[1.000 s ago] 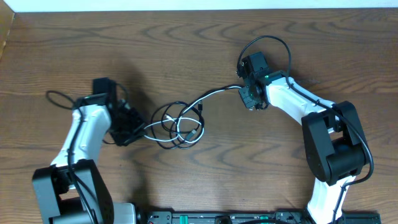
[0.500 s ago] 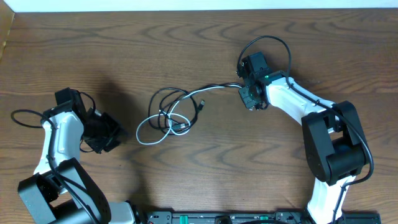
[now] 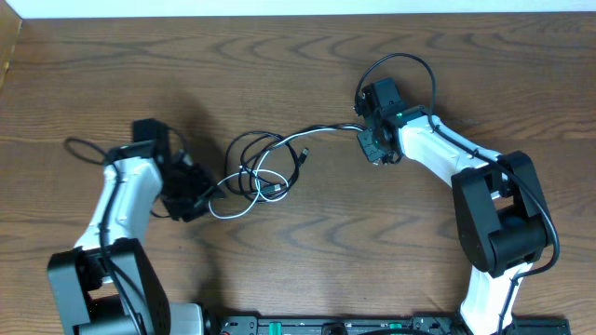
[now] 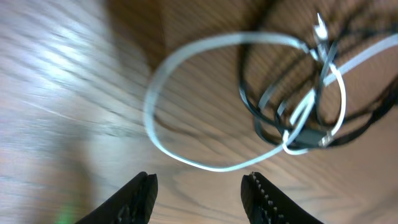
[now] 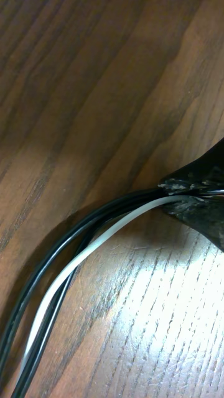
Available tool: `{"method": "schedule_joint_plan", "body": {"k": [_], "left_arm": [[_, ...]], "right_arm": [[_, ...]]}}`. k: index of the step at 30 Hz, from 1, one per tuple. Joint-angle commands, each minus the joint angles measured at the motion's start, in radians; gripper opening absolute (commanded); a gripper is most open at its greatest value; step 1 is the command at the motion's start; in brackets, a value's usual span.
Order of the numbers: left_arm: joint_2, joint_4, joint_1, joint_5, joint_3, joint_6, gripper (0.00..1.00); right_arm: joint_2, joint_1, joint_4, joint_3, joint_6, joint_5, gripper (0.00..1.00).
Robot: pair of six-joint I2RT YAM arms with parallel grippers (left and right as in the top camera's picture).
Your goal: Untangle cables
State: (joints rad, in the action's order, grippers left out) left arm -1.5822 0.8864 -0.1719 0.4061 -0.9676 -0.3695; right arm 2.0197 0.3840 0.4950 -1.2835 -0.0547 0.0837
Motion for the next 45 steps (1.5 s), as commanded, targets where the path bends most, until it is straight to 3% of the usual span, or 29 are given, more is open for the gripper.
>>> {"method": "schedule_joint_plan", "body": {"k": [1, 5, 10, 12, 15, 16, 25, 30, 34, 38, 42, 45], "left_arm": [[-0.006, -0.006, 0.087, -0.024, -0.002, -0.042, 0.49], [-0.006, -0.073, 0.184, -0.075, -0.002, -0.091, 0.48], [-0.006, -0.161, 0.295, -0.098, -0.002, -0.189, 0.37], [-0.006, -0.181, 0.328, -0.145, -0.002, -0.232, 0.31], [-0.006, -0.193, 0.374, -0.227, -0.002, -0.271, 0.10], [-0.006, -0.193, 0.387, -0.248, -0.002, -0.279, 0.08], [-0.014, -0.198, 0.412, -0.439, -0.002, -0.296, 0.13], [-0.066, -0.238, 0.411, -0.441, -0.002, -0.299, 0.24], [-0.139, -0.257, 0.411, -0.441, -0.002, -0.299, 0.25], [-0.208, -0.253, 0.407, -0.441, -0.002, -0.297, 0.25], [-0.220, -0.208, 0.366, -0.441, -0.002, -0.253, 0.08], [-0.220, -0.163, 0.324, -0.452, -0.002, -0.200, 0.08]], "right_arm": [[0.061, 0.011, 0.010, 0.037, 0.002, -0.039, 0.01], [0.061, 0.011, 0.010, 0.037, 0.002, -0.039, 0.01], [0.061, 0.011, 0.011, 0.037, 0.002, -0.039, 0.01], [0.061, 0.011, 0.011, 0.037, 0.002, -0.039, 0.01], [0.061, 0.011, 0.011, 0.037, 0.002, -0.039, 0.01], [0.061, 0.011, 0.011, 0.037, 0.002, -0.039, 0.01], [0.061, 0.011, 0.010, 0.037, 0.002, -0.039, 0.01], [0.061, 0.011, 0.010, 0.037, 0.002, -0.039, 0.01], [0.061, 0.011, 0.010, 0.037, 0.002, -0.039, 0.01], [0.061, 0.011, 0.010, 0.037, 0.002, -0.039, 0.01], [0.061, 0.011, 0.010, 0.037, 0.002, -0.039, 0.01], [0.061, 0.011, 0.010, 0.037, 0.002, -0.039, 0.01]]}}
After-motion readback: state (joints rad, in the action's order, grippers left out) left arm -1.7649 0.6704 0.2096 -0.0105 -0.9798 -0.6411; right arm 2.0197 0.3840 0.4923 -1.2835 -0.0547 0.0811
